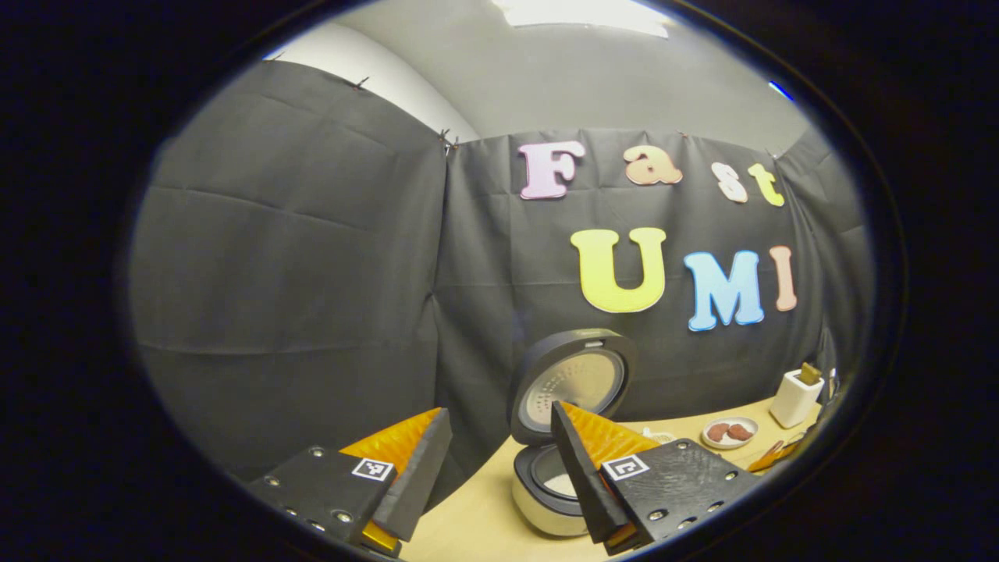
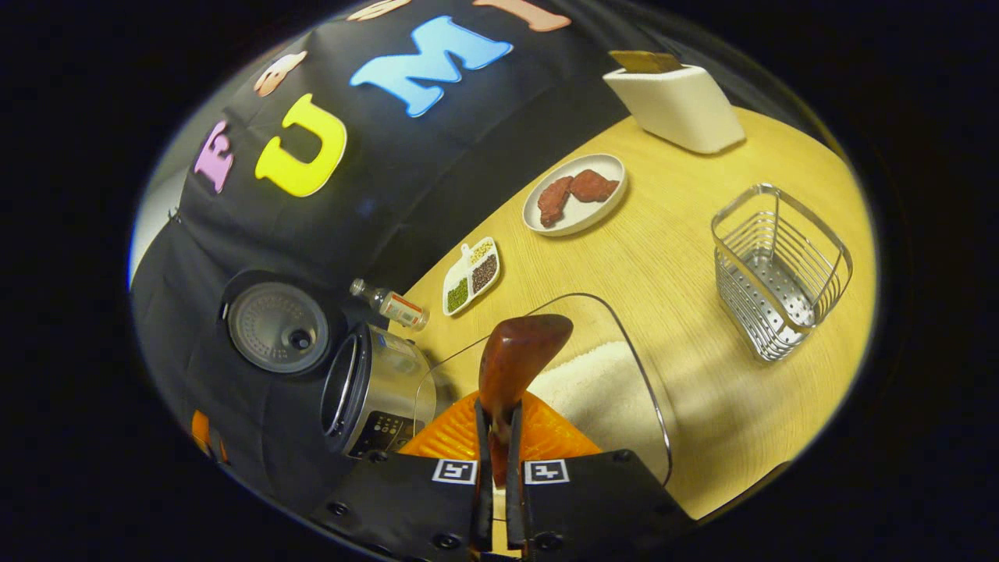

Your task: Close the left gripper, press the button to open the rice cooker; take a wooden spoon from the chopstick holder with the right hand, scoop a spoonful of rice and pour it into the rice cooker, then put the wooden spoon back into the chopstick holder.

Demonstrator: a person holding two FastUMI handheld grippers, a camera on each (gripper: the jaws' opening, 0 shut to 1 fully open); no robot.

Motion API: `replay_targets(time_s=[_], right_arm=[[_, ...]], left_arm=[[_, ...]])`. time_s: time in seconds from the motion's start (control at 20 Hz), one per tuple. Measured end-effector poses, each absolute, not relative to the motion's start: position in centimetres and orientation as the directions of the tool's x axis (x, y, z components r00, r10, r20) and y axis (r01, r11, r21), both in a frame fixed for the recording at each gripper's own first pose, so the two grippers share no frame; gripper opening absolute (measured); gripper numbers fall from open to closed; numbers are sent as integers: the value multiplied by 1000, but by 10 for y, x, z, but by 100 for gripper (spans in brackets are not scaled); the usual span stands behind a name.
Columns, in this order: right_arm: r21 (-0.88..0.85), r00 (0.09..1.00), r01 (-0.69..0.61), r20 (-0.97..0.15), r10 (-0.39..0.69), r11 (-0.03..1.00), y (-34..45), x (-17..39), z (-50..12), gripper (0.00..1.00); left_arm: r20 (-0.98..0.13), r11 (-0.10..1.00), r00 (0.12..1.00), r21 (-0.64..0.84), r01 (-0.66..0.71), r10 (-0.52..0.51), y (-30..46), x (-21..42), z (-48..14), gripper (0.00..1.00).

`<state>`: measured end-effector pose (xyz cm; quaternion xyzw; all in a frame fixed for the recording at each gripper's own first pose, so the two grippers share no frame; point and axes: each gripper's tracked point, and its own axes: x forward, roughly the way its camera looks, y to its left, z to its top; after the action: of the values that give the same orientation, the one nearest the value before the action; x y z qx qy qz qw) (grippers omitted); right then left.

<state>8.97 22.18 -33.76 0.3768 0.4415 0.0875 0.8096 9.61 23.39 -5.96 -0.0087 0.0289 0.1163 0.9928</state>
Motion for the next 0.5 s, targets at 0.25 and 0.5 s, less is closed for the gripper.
replay_targets(time_s=[0.25,0.5], right_arm=[[718,614,215,-626,481,662,204,91,-329,8],[795,642,256,-565,518,550,195,100,-301,8]], left_arm=[[-52,974,972,-5,-228,228,227,95,-55,80],[-39,974,974,8,-225,225,218,96,-47,80]])
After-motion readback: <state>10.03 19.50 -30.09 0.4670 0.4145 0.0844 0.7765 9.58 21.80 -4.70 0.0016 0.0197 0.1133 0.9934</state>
